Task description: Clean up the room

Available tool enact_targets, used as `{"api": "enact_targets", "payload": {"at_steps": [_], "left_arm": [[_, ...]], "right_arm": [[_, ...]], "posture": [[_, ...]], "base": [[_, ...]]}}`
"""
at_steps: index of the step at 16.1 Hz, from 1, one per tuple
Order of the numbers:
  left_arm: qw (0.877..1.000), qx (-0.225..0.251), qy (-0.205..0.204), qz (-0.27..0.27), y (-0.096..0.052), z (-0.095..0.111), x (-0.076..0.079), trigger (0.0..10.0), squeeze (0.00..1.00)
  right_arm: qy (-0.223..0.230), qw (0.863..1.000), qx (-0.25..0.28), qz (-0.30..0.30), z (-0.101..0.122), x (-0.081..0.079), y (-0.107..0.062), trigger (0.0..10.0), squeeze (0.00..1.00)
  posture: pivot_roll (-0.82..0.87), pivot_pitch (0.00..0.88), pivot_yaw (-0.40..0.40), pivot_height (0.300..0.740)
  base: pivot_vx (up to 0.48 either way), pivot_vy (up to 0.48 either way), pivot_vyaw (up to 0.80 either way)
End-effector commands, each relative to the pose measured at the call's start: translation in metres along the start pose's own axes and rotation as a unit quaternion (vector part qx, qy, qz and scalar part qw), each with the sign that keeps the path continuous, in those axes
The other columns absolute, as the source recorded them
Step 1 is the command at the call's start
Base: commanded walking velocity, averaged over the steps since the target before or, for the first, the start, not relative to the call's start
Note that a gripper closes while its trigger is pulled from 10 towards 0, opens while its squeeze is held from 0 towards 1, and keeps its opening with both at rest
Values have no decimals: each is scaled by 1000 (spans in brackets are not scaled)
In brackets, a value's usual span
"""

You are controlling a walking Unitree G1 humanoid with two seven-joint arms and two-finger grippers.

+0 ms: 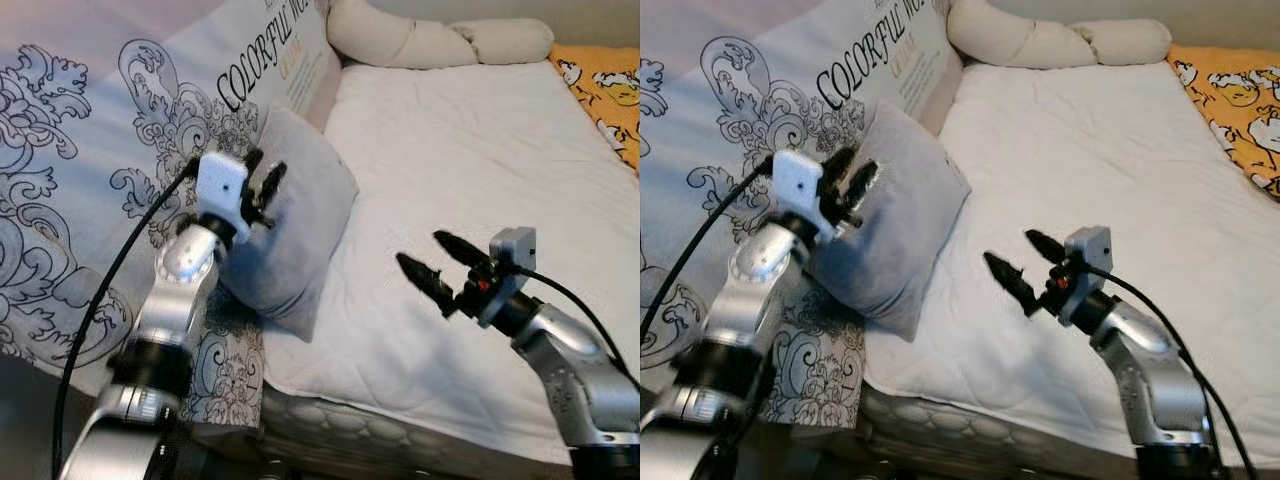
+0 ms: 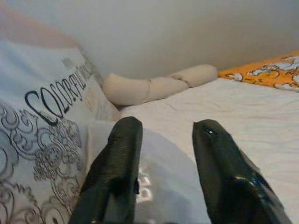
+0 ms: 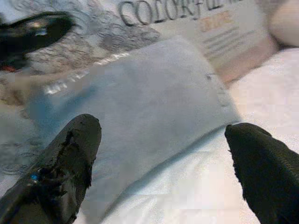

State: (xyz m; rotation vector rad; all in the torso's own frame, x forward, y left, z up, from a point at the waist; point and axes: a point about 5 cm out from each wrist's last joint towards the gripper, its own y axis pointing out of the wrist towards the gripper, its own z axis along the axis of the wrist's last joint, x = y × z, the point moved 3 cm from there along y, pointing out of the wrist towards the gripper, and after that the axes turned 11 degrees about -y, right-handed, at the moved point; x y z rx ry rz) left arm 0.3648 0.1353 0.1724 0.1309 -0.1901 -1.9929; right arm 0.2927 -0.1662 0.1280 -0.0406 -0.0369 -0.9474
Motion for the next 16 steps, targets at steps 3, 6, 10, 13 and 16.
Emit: {"api": "enact_targets", "payload": {"at_steps": [3,6,10,13,16], "left_arm": [[997,-4,-51,59,-23,-6,5,10000,1000],[994,-22,-58,90,-34,-13,4,10000,1000],[992,-42,-52,110,-41,-21,6,10000,1000],[990,-53,-51,116,-40,-25,9,10000,1000],[988,-85,-34,123,-46,-40,9,10000,1000]], "right_arm": [[-2,985,11,-170,6,12,12,10000,1000],[-6,966,15,-258,3,17,15,10000,1000],[-52,953,-3,-298,-1,16,18,10000,1000],[-16,954,-9,-298,-3,15,24,10000,1000],[10,958,-4,-288,-3,13,28,10000,1000]], "posture": [[-36,0,83,740],[-15,0,47,740],[-13,0,31,740],[-10,0,24,740],[-5,0,19,740]], "base": [[0,-241,0],[0,-480,0],[0,-480,0],[0,-480,0],[0,-480,0]]}}
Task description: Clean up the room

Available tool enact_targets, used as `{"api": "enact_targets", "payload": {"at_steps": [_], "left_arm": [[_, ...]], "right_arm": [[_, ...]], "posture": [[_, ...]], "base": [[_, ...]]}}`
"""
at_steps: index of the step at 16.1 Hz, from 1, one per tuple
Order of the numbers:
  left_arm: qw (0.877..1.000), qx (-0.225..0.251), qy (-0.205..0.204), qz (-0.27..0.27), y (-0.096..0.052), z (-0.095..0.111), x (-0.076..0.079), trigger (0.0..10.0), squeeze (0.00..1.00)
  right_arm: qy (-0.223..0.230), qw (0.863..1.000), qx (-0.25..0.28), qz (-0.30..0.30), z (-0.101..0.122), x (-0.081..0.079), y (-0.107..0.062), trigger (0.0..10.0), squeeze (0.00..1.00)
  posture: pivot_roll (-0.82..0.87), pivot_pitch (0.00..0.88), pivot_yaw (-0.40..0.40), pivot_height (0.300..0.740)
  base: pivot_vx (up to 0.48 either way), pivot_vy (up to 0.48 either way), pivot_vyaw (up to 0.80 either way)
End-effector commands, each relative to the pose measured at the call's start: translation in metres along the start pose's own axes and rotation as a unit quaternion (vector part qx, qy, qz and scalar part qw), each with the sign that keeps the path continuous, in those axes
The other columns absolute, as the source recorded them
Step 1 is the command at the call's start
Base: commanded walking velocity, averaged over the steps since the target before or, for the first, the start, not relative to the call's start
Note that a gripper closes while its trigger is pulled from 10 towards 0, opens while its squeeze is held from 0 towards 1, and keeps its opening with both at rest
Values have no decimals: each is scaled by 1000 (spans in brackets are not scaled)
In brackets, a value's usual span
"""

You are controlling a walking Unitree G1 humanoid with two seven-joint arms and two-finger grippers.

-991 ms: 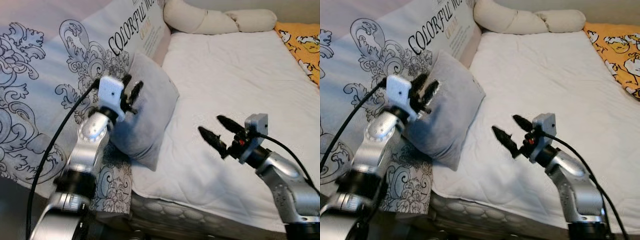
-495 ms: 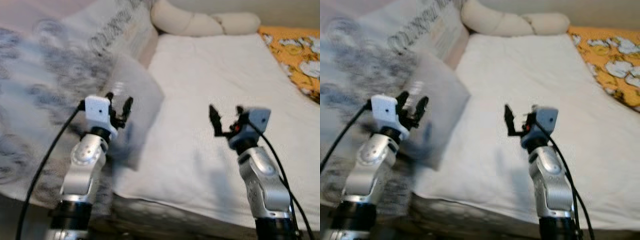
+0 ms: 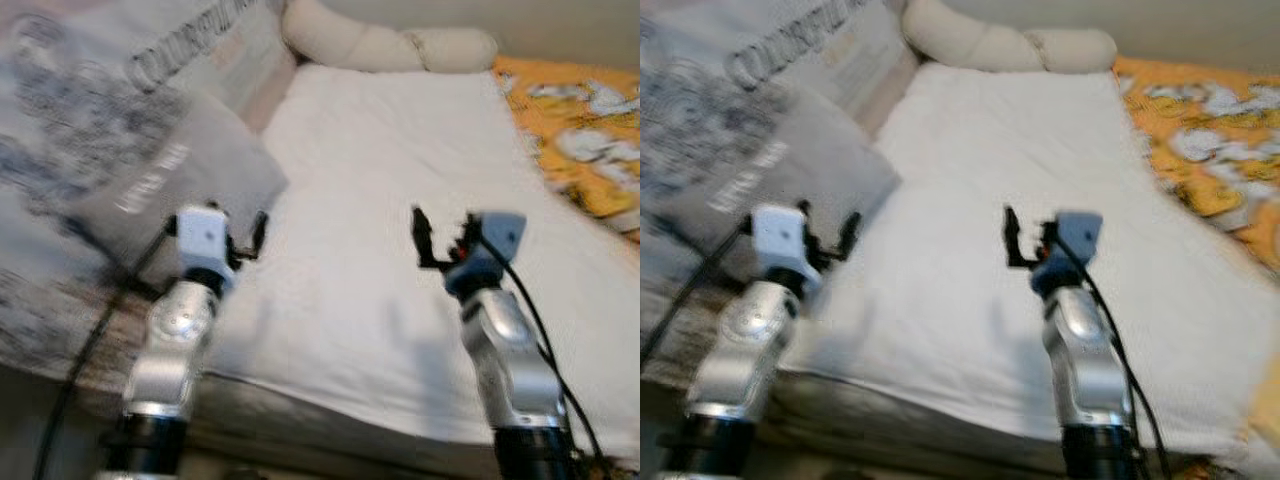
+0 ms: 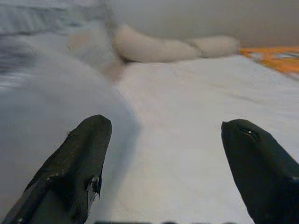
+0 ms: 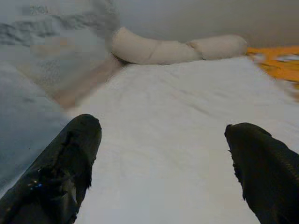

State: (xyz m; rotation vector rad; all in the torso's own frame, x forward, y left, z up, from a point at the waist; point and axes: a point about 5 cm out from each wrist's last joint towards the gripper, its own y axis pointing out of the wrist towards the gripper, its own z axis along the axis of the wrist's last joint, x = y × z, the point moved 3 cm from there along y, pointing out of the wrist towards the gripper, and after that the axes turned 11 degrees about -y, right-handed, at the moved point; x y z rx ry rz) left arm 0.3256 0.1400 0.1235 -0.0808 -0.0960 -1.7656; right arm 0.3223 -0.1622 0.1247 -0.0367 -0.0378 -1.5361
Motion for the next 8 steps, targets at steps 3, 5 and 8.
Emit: {"api": "enact_targets", "payload": {"at_steps": [3,5,8], "left_arm": [[1000,-10,6,9,-3,-2,-3,10000,1000],[1000,-8,4,13,-1,-1,-4,10000,1000],[1000,-11,6,9,0,-2,-2,10000,1000]], "right_arm": [[-8,1000,9,-7,0,3,0,10000,1000],[-13,1000,3,-19,-3,8,0,10000,1000],[-26,999,-4,-43,-5,16,-2,10000,1000]], "posture": [[3,0,8,740],[1,0,11,740],[-9,0,17,740]], "base": [[0,-480,0],[0,-480,0],[0,-480,0]]}}
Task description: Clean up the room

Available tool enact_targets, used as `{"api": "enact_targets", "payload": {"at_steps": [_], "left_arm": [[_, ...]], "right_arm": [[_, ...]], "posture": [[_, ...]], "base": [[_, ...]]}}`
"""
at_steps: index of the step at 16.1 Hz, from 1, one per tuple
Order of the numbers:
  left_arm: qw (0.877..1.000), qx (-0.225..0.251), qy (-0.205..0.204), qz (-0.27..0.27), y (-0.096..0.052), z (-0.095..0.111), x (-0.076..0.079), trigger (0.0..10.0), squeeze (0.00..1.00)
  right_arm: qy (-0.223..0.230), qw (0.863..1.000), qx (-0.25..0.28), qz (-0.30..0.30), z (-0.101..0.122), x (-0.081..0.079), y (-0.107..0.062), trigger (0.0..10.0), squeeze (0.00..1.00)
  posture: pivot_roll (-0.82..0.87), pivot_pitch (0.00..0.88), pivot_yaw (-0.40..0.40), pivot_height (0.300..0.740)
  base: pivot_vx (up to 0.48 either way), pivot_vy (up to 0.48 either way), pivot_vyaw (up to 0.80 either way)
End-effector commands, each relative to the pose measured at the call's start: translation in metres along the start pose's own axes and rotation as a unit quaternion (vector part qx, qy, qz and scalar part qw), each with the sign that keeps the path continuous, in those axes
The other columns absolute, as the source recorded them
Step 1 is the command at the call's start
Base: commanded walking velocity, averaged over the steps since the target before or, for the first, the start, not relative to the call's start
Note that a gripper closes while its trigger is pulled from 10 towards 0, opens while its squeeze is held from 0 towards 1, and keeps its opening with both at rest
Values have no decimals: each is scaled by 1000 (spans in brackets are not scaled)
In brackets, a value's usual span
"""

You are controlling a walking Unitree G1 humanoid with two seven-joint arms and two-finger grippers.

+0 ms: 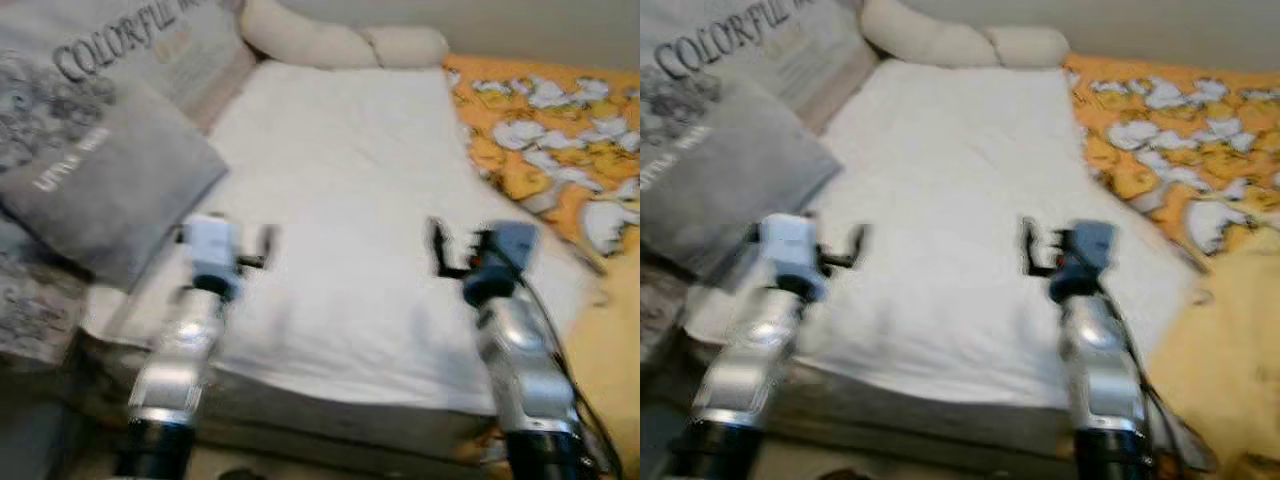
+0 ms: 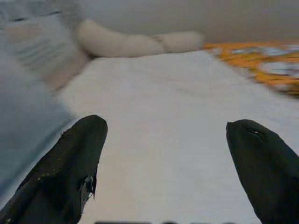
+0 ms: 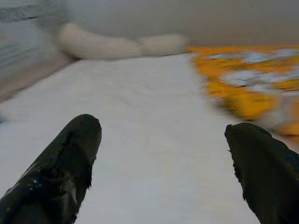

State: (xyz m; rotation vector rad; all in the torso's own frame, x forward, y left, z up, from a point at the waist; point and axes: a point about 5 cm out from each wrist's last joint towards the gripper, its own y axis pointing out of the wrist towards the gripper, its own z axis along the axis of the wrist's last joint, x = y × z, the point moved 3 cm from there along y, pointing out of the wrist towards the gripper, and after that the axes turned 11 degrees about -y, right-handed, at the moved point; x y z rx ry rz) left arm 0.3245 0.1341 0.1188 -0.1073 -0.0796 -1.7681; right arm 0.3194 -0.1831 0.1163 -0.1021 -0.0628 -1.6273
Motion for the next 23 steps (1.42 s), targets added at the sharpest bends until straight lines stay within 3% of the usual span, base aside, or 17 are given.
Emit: {"api": "enact_targets", "payload": {"at_steps": [1,7,10,23], "left_arm": [[1000,2,12,9,1,4,-7,10000,1000],[1000,6,12,11,1,5,-7,10000,1000],[1000,4,13,9,1,5,-7,10000,1000],[1000,2,16,9,1,4,-6,10000,1000]], "right_arm": [[-5,1000,5,0,3,-3,2,10000,1000],[2,1000,-2,26,1,-10,1,10000,1000],[1,1000,-2,19,0,-9,1,10000,1000],[-5,1000,14,28,3,-14,1,10000,1000]], "posture": [[-9,0,17,740],[-8,0,17,740],[-7,0,17,740],[-11,0,23,740]], "base": [[0,-480,0],[0,-480,0],[0,-480,692],[0,-480,0]]}}
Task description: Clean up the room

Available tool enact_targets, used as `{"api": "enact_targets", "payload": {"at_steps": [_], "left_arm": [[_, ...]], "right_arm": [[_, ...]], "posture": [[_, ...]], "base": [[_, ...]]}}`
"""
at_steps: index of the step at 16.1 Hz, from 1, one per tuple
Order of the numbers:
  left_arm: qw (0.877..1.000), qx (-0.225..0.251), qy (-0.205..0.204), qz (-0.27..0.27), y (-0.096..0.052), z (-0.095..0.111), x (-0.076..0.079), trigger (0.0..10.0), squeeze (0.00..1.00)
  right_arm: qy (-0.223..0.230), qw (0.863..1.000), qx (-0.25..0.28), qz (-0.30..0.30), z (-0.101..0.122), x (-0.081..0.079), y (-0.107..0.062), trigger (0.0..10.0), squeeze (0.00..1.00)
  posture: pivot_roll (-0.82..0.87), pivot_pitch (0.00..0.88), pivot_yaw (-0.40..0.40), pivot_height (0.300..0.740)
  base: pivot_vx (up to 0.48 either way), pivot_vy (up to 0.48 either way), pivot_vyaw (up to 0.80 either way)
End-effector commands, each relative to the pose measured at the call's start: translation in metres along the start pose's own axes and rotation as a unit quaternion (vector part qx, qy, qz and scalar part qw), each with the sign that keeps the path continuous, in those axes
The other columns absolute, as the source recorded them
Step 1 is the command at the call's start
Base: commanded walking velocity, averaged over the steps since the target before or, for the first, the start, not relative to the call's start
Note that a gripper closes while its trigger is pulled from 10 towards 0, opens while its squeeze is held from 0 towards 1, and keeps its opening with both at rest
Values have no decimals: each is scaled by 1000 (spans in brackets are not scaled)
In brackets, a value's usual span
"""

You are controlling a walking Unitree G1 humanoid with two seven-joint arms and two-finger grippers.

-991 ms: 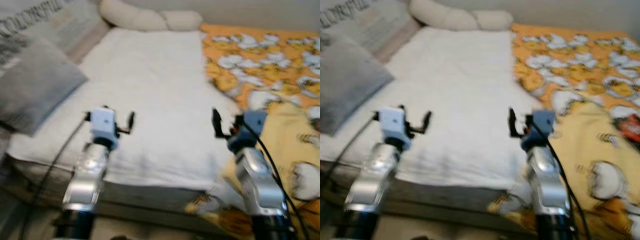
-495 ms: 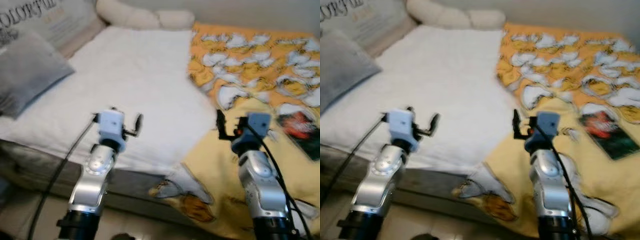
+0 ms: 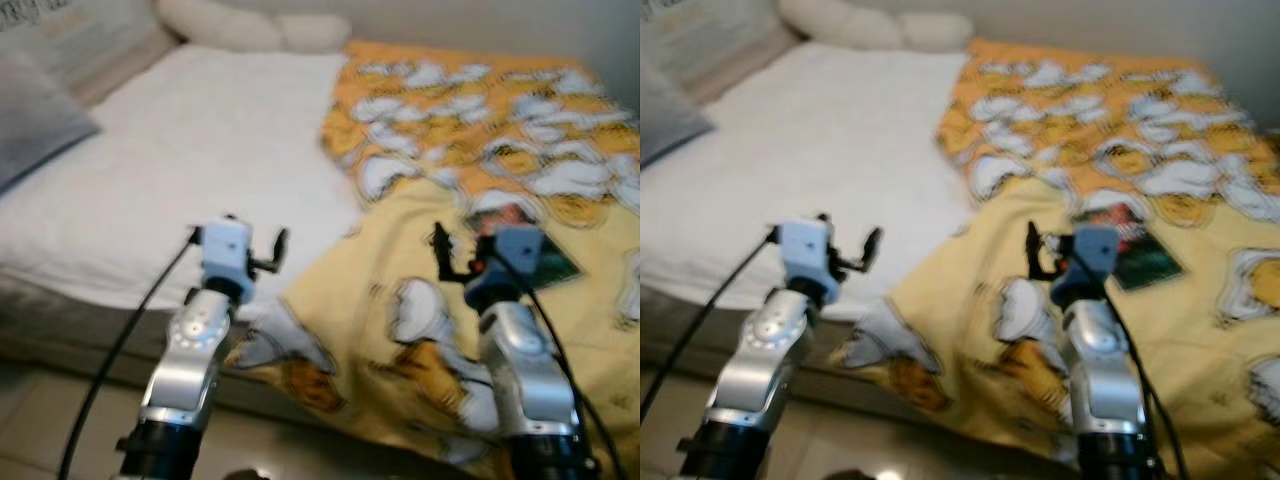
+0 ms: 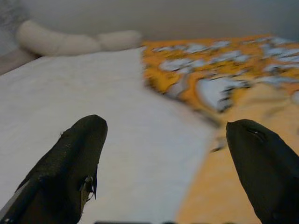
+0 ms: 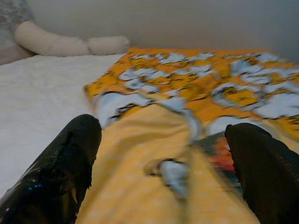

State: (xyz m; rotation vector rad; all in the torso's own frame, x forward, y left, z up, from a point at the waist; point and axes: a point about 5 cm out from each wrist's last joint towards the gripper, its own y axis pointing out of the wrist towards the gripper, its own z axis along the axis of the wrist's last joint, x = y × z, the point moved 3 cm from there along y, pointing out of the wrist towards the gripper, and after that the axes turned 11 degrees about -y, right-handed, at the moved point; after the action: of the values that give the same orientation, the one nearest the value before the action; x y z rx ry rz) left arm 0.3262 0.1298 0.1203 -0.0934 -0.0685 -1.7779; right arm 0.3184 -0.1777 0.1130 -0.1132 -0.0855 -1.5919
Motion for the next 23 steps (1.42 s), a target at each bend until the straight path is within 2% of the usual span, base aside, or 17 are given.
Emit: {"api": "enact_targets", "payload": {"at_steps": [1,3,16,18,23], "left_arm": [[1000,2,8,13,-1,3,-10,10000,1000],[1000,2,9,13,-1,3,-10,10000,1000],[1000,2,16,19,-5,1,-12,10000,1000],[1000,4,18,20,-6,1,-14,10000,1000],[1000,-2,15,23,-7,-2,-15,10000,976]], "right_arm": [[5,1000,9,11,6,-8,2,10000,1000],[12,1000,13,24,6,-12,2,10000,1000],[7,998,0,63,0,-23,-2,10000,1000],[7,998,-19,52,-7,-20,-3,10000,1000],[9,998,-22,54,-10,-20,-5,10000,1000]], "posture": [[-11,0,23,740],[-11,0,23,740],[-7,0,18,740],[-8,0,20,740],[-13,0,28,740]], "base": [[0,-480,0],[0,-480,225],[0,-480,800],[0,-426,0],[0,0,0]]}}
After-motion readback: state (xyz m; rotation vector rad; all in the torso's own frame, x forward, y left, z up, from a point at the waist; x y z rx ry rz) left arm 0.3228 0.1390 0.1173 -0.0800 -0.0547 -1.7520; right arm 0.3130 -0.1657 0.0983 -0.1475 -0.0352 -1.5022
